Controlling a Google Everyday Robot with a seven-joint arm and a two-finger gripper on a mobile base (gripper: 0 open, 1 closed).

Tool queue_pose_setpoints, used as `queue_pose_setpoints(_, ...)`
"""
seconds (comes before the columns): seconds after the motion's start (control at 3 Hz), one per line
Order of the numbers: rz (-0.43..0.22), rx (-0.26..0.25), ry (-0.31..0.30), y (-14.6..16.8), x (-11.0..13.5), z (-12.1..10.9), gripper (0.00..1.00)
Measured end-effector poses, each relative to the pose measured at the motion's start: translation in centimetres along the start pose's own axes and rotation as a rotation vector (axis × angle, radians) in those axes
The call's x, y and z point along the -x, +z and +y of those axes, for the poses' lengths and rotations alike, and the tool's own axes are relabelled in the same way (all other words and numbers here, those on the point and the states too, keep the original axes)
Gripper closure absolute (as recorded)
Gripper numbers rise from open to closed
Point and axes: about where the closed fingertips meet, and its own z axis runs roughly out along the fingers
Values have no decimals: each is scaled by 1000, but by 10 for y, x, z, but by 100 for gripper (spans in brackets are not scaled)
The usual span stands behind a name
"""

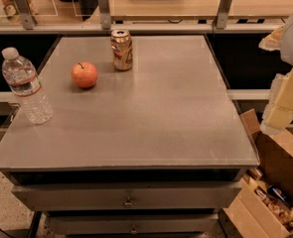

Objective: Pick apple

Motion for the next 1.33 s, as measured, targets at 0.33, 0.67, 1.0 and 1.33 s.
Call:
queue_pose_setpoints(0.33,0,0,0,0,0,0,0)
queue_pose_setpoints(0.67,-36,-23,-92,-7,32,-3,0)
queue_pose_setpoints(1.0,-60,-49,-252,-13,93,-8,0)
queue_pose_setpoints(1.33,-63,-93,-393,-14,160,-15,0)
